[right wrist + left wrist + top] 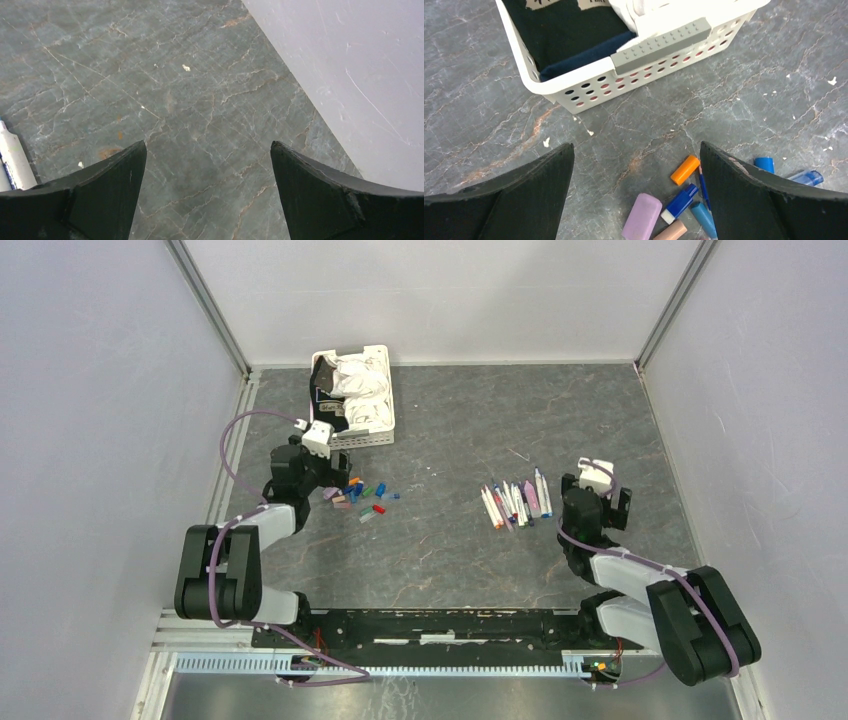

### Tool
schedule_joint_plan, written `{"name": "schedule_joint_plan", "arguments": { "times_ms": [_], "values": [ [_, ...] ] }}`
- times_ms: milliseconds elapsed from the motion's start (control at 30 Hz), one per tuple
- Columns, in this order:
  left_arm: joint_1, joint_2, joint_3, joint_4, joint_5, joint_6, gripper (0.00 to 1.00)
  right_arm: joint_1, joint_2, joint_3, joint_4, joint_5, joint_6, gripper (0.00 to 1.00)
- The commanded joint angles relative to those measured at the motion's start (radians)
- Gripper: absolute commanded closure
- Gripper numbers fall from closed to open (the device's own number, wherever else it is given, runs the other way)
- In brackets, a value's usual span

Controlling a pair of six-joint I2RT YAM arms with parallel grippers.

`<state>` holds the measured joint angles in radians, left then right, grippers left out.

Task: Open the pen caps

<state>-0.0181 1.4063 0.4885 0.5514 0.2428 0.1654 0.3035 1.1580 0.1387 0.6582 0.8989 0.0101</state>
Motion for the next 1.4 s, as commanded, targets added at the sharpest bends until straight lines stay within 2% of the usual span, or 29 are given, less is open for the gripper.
{"name": "schedule_joint_plan", "arguments": {
  "times_ms": [0,133,233,467,567,633,667,700,767,833,967,1000,1067,1200,1267,1333,1367],
  "values": [
    [0.006,0.02,-0.08,0.24,0.029,-0.066,0.0,-0.011,0.035,-0.01,0.298,-0.006,-0.099,0.02],
    [0.006,0.043,-0.205,0.467,0.006,-0.072,0.0,-0.025,0.046,-0.027,0.382,-0.048,-0.141,0.02],
    [0.006,0.04,-0.219,0.482,0.005,-0.07,0.0,-0.043,0.055,-0.044,0.445,-0.08,-0.165,0.02],
    [0.006,0.027,-0.292,0.61,-0.003,-0.075,0.0,-0.052,0.011,-0.109,0.461,-0.107,-0.173,0.02],
    [0.006,0.033,-0.32,0.663,-0.033,-0.084,0.0,-0.053,0.03,-0.175,0.515,-0.059,-0.145,0.02],
    [0.006,0.09,-0.356,0.775,-0.041,-0.083,0.0,-0.053,0.045,-0.207,0.543,-0.058,-0.119,0.02],
    [0.006,0.141,-0.383,0.904,-0.051,-0.1,0.0,-0.053,0.041,-0.221,0.578,-0.07,-0.133,0.02],
    [0.006,0.147,-0.39,0.928,-0.05,-0.103,0.0,-0.053,0.025,-0.23,0.569,-0.098,-0.13,0.02],
    [0.006,0.088,-0.359,0.772,-0.052,-0.079,0.0,-0.054,0.023,-0.246,0.606,-0.083,-0.131,0.02],
    [0.007,0.131,-0.351,0.823,-0.069,-0.106,0.0,-0.056,0.029,-0.253,0.627,-0.08,-0.134,0.02],
    [0.009,0.117,-0.333,0.766,-0.086,-0.108,0.0,-0.069,0.107,-0.264,0.745,-0.104,-0.147,0.02],
    [0.01,0.126,-0.332,0.783,-0.098,-0.118,0.0,-0.07,0.131,-0.257,0.77,-0.121,-0.166,0.02],
    [0.012,0.123,-0.319,0.753,-0.112,-0.123,0.0,-0.072,0.141,-0.228,0.709,-0.219,-0.197,0.02],
    [0.012,0.129,-0.312,0.747,-0.115,-0.127,0.0,-0.073,0.138,-0.277,0.796,-0.291,-0.225,0.02],
    [0.012,0.131,-0.304,0.731,-0.131,-0.131,0.0,-0.089,0.163,-0.303,0.854,-0.381,-0.225,0.02],
    [0.012,0.141,-0.266,0.678,-0.156,-0.144,0.0,-0.106,0.268,-0.298,0.999,-0.379,-0.249,0.02],
    [0.012,0.145,-0.243,0.625,-0.166,-0.15,0.0,-0.116,0.238,-0.261,0.887,-0.381,-0.218,0.02]
  ]
}}
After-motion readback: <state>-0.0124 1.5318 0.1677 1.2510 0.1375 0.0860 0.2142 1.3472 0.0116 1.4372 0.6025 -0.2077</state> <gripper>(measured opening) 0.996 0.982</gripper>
